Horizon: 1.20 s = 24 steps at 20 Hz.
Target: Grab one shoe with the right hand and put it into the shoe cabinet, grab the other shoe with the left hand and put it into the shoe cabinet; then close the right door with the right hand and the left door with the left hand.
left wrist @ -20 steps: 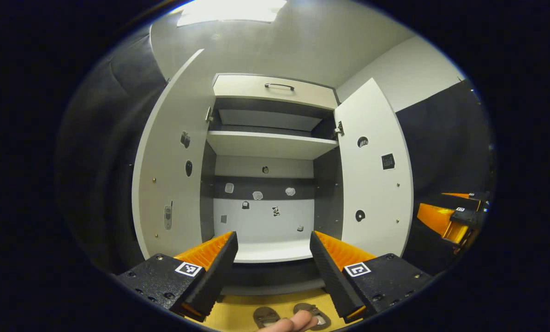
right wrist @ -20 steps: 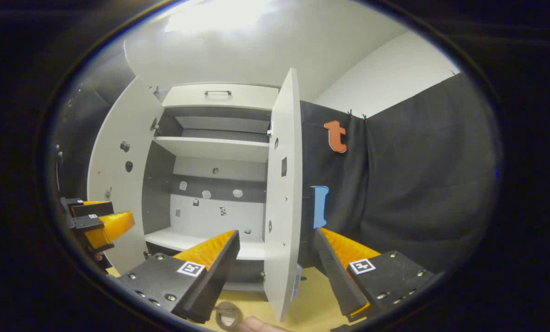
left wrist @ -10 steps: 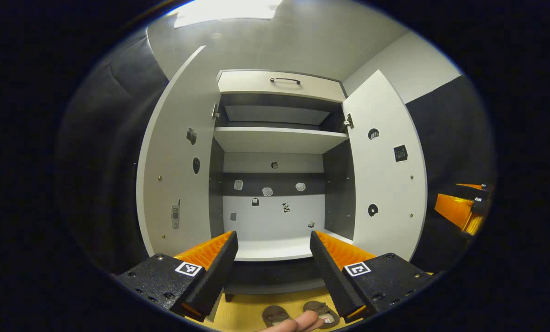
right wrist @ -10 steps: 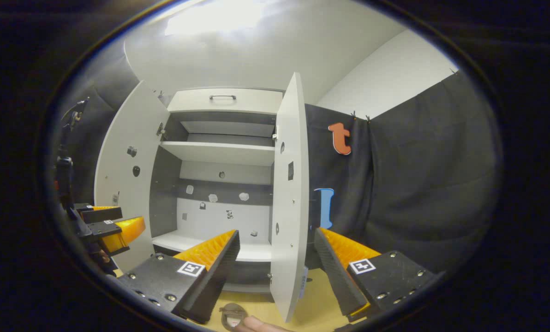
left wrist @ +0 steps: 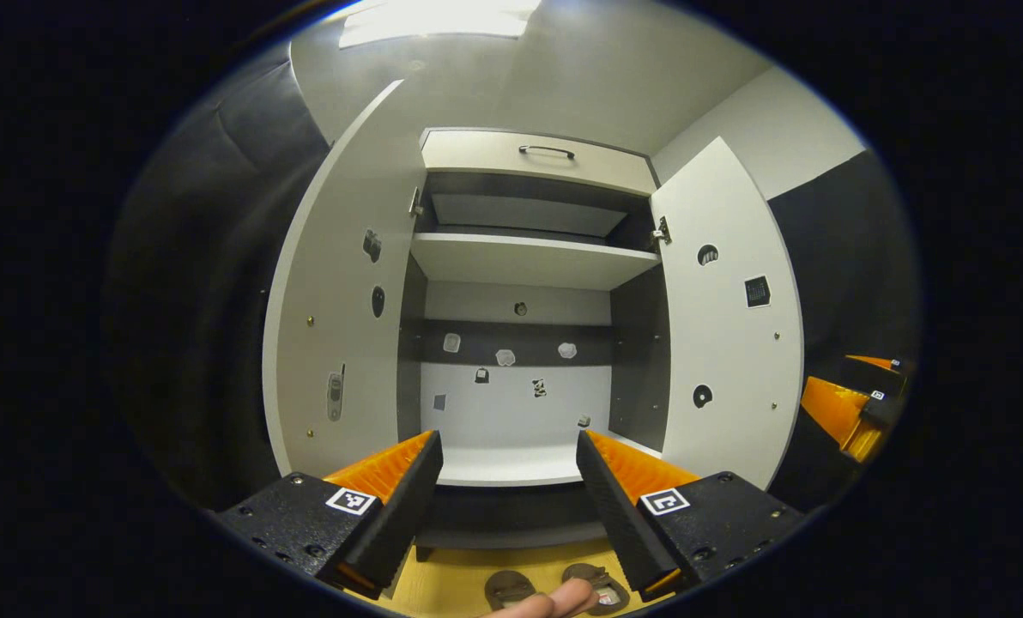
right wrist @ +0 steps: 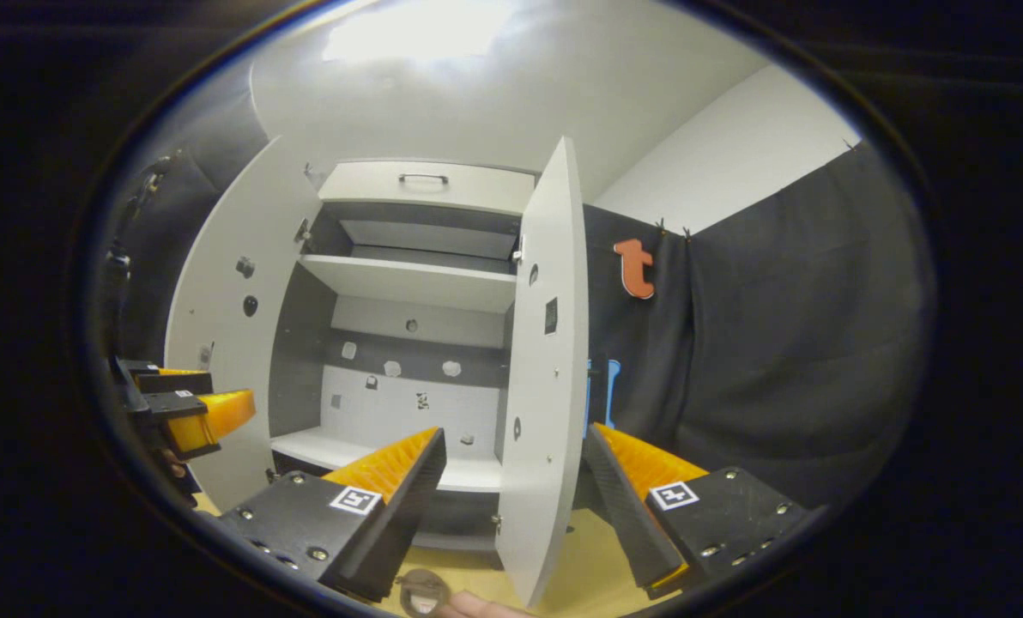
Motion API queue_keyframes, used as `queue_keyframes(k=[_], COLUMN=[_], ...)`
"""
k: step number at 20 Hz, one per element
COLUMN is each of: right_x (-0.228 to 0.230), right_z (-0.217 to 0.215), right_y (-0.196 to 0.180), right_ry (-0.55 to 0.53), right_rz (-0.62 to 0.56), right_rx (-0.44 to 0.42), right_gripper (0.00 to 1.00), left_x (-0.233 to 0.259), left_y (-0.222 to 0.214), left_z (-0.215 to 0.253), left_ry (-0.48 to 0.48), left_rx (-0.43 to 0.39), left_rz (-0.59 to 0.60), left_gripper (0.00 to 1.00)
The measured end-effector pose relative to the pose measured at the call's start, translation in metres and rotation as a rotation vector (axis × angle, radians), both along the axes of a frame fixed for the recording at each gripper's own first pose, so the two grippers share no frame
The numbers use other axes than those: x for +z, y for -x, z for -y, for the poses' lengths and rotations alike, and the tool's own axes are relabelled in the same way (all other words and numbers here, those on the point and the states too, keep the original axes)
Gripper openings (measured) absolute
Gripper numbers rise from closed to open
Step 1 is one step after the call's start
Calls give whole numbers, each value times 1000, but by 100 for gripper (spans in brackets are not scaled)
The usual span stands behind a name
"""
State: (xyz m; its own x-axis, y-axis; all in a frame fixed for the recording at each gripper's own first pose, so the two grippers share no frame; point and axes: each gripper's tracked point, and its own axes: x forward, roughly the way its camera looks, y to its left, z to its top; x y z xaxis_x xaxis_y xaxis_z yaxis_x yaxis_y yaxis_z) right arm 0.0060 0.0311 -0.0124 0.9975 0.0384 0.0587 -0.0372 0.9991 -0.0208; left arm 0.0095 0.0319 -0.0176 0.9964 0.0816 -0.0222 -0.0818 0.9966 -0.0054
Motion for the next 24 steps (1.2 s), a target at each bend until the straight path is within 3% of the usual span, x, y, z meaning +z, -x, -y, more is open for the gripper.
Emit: queue_keyframes(k=[1,5,11,12,16,19,24], right_x=[-8,-68,-185,-204,-297,-367,-431], right_z=[-8,-44,-88,-92,-109,-117,-144], right_y=[-2,-9,-20,-18,-12,-3,21], right_ry=[2,21,82,85,65,56,3], right_rz=[-6,-77,-217,-247,-432,-588,-755], right_rx=[15,89,142,150,199,210,246], right_gripper=[98,98,98,98,95,96,92], left_x=[-4,-17,-40,-44,-58,-78,-92], left_y=[-1,-2,-11,-14,-30,-43,-60], left_z=[0,-8,-8,-6,-1,-5,5], left_ry=[3,-12,-26,-32,-21,-14,-37], left_rx=[-1,27,61,62,45,34,-26], left_rz=[-5,3,12,11,21,-4,-25], left_gripper=[99,96,93,96,93,96,96])
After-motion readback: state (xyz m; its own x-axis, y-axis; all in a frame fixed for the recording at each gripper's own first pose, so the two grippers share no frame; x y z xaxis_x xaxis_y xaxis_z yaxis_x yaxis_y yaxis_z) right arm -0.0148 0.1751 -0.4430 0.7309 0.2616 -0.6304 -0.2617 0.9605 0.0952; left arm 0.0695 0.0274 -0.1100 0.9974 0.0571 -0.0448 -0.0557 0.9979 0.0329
